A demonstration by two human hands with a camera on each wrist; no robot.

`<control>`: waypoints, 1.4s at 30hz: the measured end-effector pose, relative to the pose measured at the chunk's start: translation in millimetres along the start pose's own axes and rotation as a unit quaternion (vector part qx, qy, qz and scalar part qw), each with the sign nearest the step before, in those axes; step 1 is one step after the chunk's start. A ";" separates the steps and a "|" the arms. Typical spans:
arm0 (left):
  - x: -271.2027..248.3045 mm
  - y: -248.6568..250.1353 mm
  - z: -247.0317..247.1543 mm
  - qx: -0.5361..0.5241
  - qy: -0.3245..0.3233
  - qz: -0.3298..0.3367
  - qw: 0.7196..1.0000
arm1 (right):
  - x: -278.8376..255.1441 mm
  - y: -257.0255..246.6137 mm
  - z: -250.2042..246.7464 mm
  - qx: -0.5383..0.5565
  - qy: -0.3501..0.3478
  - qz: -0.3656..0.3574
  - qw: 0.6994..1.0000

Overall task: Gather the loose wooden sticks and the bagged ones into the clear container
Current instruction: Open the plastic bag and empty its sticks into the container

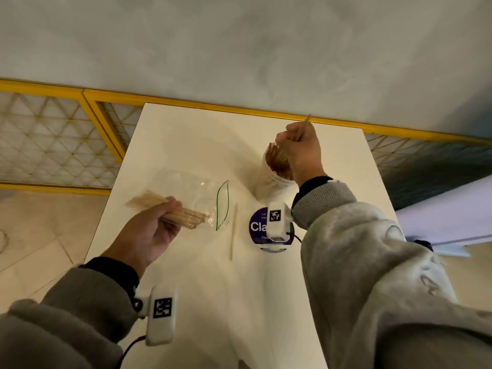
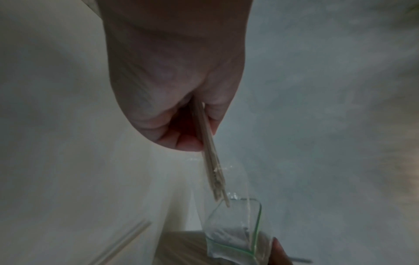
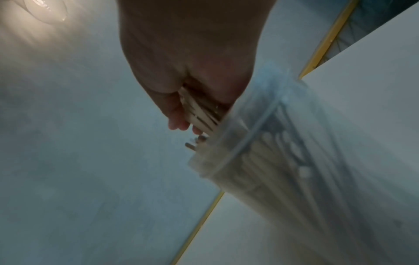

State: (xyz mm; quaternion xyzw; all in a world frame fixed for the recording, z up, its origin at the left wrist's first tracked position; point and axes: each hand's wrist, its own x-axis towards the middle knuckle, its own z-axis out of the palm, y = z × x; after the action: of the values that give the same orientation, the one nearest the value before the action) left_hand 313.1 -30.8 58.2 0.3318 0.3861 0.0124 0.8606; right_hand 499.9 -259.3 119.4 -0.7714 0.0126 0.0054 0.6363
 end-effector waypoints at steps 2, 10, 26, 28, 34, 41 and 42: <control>5.9 1.3 -2.0 -0.008 0.000 0.004 1.000 | 1.1 3.6 0.8 -0.056 0.012 -0.011 0.998; 21.1 -13.3 -11.3 -0.016 0.017 -0.016 1.000 | -30.5 16.9 -4.5 -0.425 -0.086 -0.182 0.883; 5.0 10.5 -43.5 -0.073 -0.066 0.053 0.994 | -139.2 72.9 73.5 -0.465 -0.324 -0.056 0.822; 0.7 11.3 -42.3 -0.075 -0.081 0.052 0.992 | -150.5 96.0 86.7 -0.515 -0.345 -0.053 0.782; -4.0 15.4 -52.1 -0.066 -0.106 0.050 0.991 | -153.7 113.6 77.6 -0.590 -0.327 -0.092 0.733; -3.8 5.8 -38.8 -0.057 -0.120 0.037 0.990 | -169.3 117.6 51.6 -0.536 -0.339 -0.104 0.766; -4.6 4.6 -35.6 -0.053 -0.125 0.033 0.990 | -171.0 117.2 47.2 -0.533 -0.338 -0.094 0.770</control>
State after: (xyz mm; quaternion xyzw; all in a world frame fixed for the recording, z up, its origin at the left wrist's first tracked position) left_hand 287.0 -8.5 46.7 0.2971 0.2629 0.0197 0.9177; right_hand 326.3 -233.1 -0.4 -0.9324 -0.2811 0.2115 0.0836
